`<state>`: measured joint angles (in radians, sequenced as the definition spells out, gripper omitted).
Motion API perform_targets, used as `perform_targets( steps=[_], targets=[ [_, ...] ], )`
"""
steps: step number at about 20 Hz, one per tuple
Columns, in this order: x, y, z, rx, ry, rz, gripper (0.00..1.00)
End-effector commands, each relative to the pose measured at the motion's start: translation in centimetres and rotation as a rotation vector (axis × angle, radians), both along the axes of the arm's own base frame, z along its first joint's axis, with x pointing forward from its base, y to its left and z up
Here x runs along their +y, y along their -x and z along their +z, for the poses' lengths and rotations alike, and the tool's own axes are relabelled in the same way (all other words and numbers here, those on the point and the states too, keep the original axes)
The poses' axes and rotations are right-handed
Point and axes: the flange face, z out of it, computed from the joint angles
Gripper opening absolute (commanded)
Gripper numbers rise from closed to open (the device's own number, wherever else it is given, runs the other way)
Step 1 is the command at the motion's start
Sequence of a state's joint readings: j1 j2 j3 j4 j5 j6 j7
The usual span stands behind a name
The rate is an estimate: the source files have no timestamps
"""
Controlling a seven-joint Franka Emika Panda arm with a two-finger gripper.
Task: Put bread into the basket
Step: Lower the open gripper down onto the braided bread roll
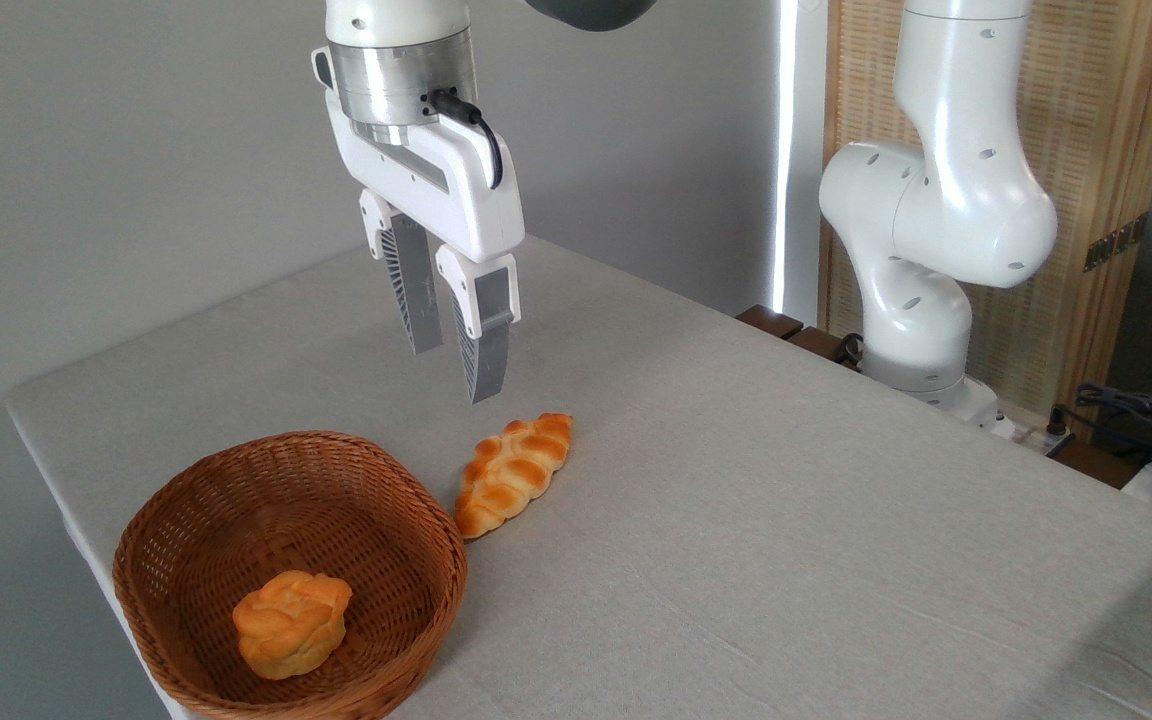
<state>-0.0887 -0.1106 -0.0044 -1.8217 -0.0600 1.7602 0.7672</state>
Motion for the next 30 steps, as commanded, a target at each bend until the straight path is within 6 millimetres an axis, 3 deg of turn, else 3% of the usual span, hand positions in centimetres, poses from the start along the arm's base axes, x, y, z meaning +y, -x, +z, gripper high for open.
perform_targets(
  steps=[1,7,14,28,30],
  targets=[
    [-0.4,0.4,-1.5,0.048,0.019,-0.015,1.0],
    [-0.4,1.6,-6.7,0.154,0.01,0.068,1.0],
    [-3.7,1.9,-11.2,0.162,0.067,0.224,1.0],
    [-4.8,0.7,-16.6,0.205,0.028,0.199,1.0],
    [-5.8,0.9,-17.0,0.213,0.024,0.181,1.0]
  ],
)
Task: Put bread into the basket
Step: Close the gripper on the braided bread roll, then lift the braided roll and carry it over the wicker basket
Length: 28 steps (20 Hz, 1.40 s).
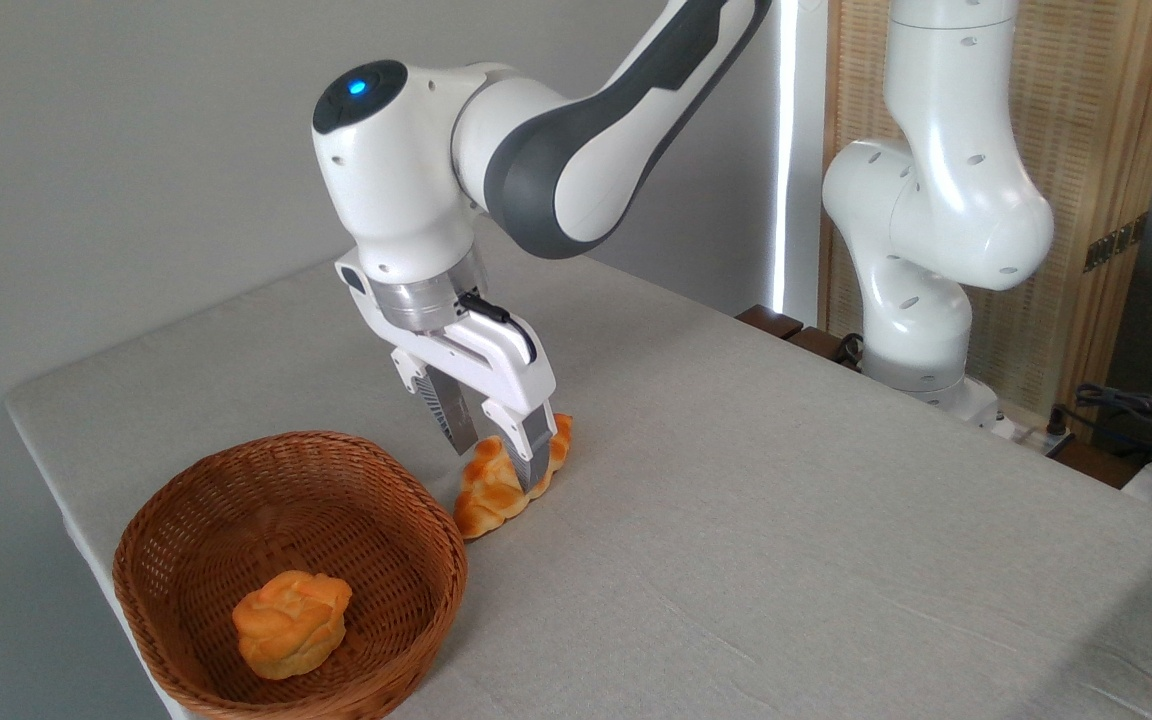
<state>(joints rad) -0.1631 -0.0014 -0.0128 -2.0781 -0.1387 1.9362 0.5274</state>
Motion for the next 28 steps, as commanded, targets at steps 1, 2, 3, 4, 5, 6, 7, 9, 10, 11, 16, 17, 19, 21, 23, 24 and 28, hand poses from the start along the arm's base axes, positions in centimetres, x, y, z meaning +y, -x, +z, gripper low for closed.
perform_targets(
  steps=[1,2,3,4,5,6,7,9,10,11,16,17,19,21,23,24,28],
  targets=[
    [-1.0,0.0,-0.7,-0.003,-0.004,-0.017,1.0],
    [-1.0,0.0,-0.7,-0.002,-0.007,-0.021,1.0],
    [-1.0,0.0,-0.7,0.0,-0.012,-0.024,1.0],
    [-0.9,0.0,-0.7,-0.001,-0.017,-0.027,1.0],
    [-0.9,0.1,-0.7,0.002,-0.019,-0.028,1.0],
    [-0.9,0.1,-0.7,0.005,-0.019,-0.03,0.94],
    [-0.9,0.1,-0.7,0.004,-0.025,-0.035,0.79],
    [-0.8,0.2,-0.7,0.007,-0.032,-0.041,0.45],
    [-0.8,0.2,-0.7,0.006,-0.033,-0.048,0.4],
    [-0.8,0.2,-0.7,0.003,-0.039,-0.055,0.4],
    [-0.7,0.2,-0.7,0.002,-0.041,-0.058,0.4],
    [-0.7,0.2,-0.7,0.002,-0.041,-0.058,0.4],
    [-0.7,0.2,-0.7,0.002,-0.041,-0.058,0.4],
    [-0.8,0.2,-0.5,0.001,-0.041,-0.058,0.41],
    [-0.9,0.7,0.7,0.017,-0.042,-0.065,0.41],
    [-0.8,0.9,2.3,0.022,-0.041,-0.072,0.41],
    [-1.4,1.0,6.8,-0.028,-0.023,-0.077,0.44]
  ],
)
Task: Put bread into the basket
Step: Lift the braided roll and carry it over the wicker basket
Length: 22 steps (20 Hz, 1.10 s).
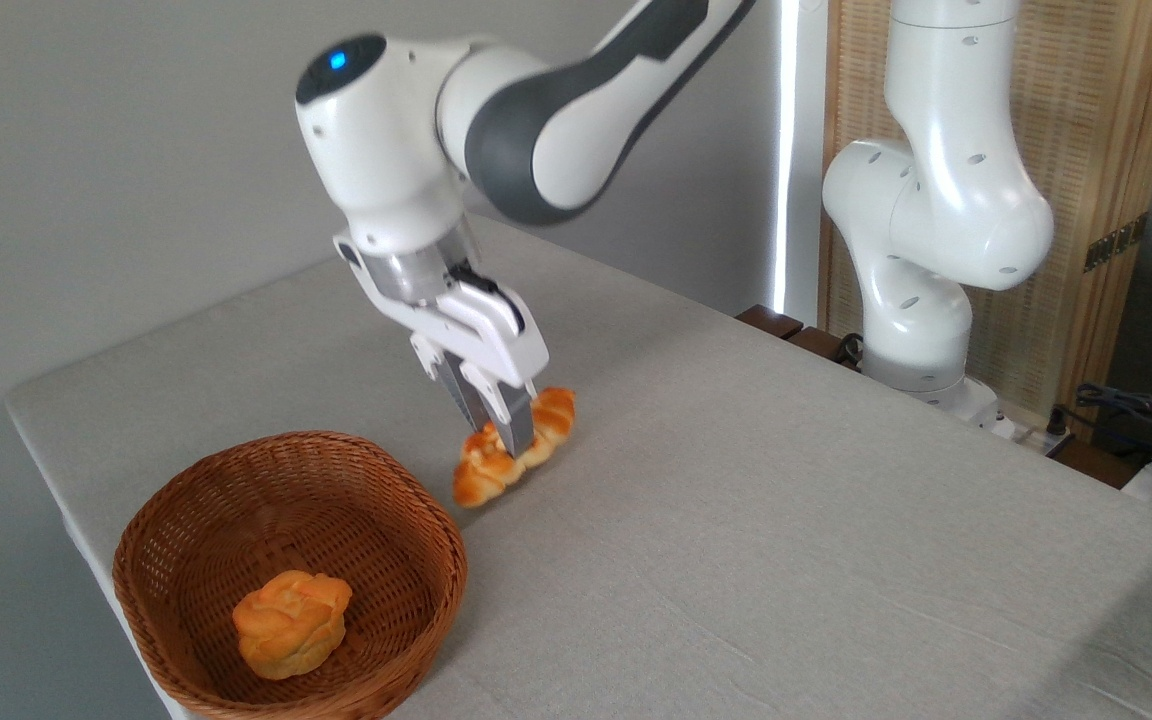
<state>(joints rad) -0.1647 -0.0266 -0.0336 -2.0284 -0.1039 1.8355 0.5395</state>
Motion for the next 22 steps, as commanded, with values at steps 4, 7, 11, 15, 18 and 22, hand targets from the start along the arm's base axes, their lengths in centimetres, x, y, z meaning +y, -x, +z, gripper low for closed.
perform_targets(
  steps=[4,7,11,15,18,22],
  targets=[
    [-1.1,-1.3,9.3,-0.203,0.041,-0.024,0.45],
    [-0.4,-3.4,11.1,-0.374,0.071,0.013,0.46],
    [0.0,-5.9,11.2,-0.531,0.097,0.095,0.53],
    [0.6,-6.8,10.8,-0.548,0.114,0.274,0.53],
    [2.0,-7.5,9.8,-0.537,0.105,0.335,0.55],
    [3.1,-9.0,8.0,-0.564,0.112,0.407,0.77]
  ],
)
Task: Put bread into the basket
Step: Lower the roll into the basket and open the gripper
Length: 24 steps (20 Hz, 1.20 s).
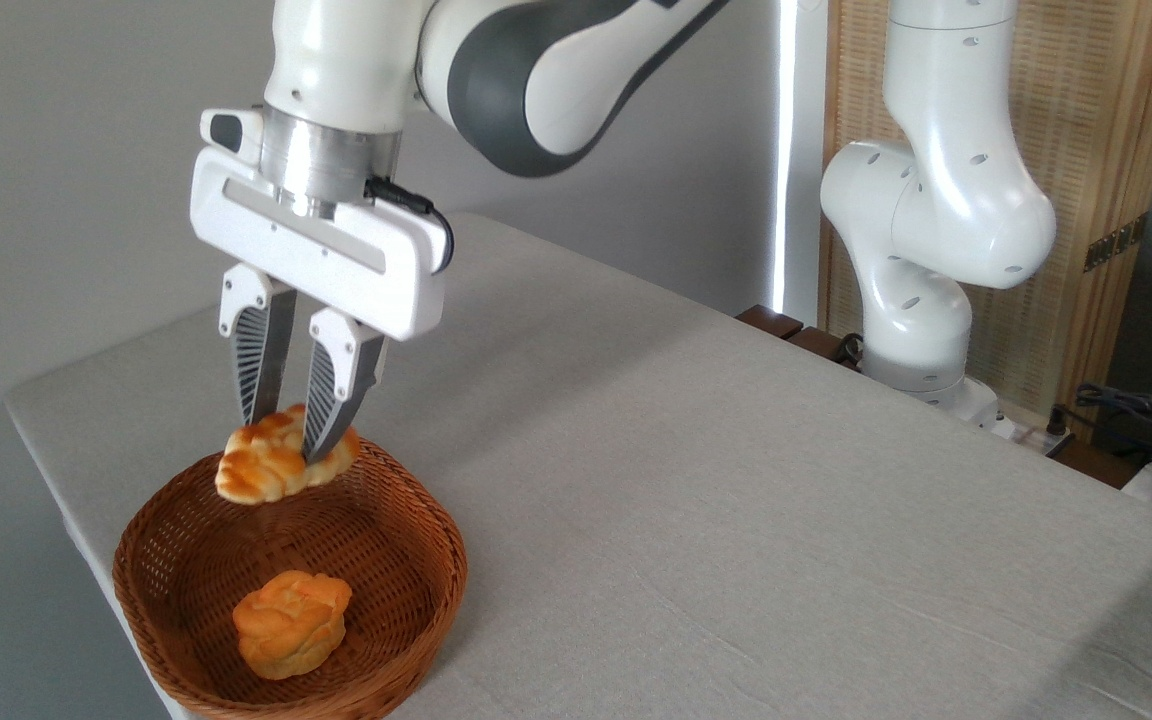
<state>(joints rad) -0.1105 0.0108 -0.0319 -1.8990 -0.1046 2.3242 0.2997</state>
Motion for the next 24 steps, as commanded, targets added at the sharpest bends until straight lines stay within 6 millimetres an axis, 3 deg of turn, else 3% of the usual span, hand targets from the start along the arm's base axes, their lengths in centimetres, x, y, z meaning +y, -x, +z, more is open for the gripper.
perform_targets(
  steps=[1,24],
  targets=[
    [0.58,-1.21,-1.02,-0.017,0.027,0.082,0.97],
    [0.4,-1.13,-1.75,0.003,0.016,0.073,1.0]
  ],
)
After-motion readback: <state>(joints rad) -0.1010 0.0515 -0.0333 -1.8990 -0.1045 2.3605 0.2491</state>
